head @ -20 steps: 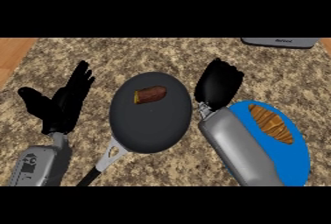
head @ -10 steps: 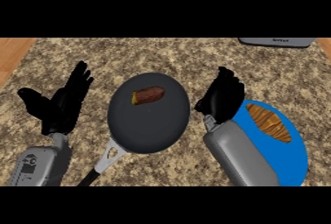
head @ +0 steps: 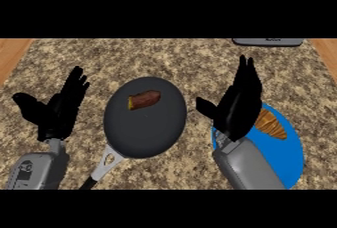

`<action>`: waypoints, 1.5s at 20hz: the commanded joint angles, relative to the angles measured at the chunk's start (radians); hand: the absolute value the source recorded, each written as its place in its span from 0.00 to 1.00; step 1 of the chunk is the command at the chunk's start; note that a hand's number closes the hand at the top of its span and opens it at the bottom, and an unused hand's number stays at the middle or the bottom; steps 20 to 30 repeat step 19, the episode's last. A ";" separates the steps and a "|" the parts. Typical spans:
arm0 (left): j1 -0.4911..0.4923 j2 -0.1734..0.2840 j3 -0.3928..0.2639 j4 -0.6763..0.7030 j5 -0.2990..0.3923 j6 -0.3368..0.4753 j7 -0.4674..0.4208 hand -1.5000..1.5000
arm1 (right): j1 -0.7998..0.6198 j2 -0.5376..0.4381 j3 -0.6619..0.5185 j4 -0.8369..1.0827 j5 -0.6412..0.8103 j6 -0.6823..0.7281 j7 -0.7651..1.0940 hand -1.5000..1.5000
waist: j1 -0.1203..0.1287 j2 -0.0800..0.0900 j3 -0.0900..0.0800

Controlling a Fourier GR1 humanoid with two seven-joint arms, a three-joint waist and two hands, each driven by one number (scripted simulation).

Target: Pick the sweet potato from the plate and place it in the pan

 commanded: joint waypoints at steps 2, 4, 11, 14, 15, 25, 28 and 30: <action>0.028 0.013 0.022 0.003 0.007 -0.002 -0.005 0.50 | 0.127 0.011 0.090 -0.165 0.029 -0.274 0.217 0.00 | -0.022 -0.006 0.000; 0.022 0.015 0.023 -0.010 0.005 0.005 0.006 0.50 | 0.184 0.011 0.125 -0.236 0.043 -0.314 0.203 0.00 | -0.035 -0.012 0.000; 0.044 0.024 0.045 -0.003 0.019 0.001 0.006 0.50 | 0.455 0.011 0.345 -0.391 0.119 -0.456 0.135 0.00 | -0.063 -0.010 -0.003; 0.055 0.019 0.034 -0.044 0.007 0.009 0.000 0.50 | 0.585 0.011 0.423 -0.401 0.190 -0.541 0.118 0.00 | -0.065 -0.008 -0.002; 0.075 0.022 0.040 -0.038 0.010 0.005 -0.004 0.50 | 0.624 0.011 0.449 -0.417 0.215 -0.548 0.117 0.00 | -0.068 -0.009 -0.003; 0.129 0.013 0.043 -0.046 0.026 -0.014 -0.039 0.50 | 0.746 0.011 0.523 -0.414 0.297 -0.607 0.116 0.00 | -0.071 -0.005 -0.005; 0.129 0.013 0.043 -0.046 0.026 -0.014 -0.039 0.50 | 0.746 0.011 0.523 -0.414 0.297 -0.607 0.116 0.00 | -0.071 -0.005 -0.005; 0.129 0.013 0.043 -0.046 0.026 -0.014 -0.039 0.50 | 0.746 0.011 0.523 -0.414 0.297 -0.607 0.116 0.00 | -0.071 -0.005 -0.005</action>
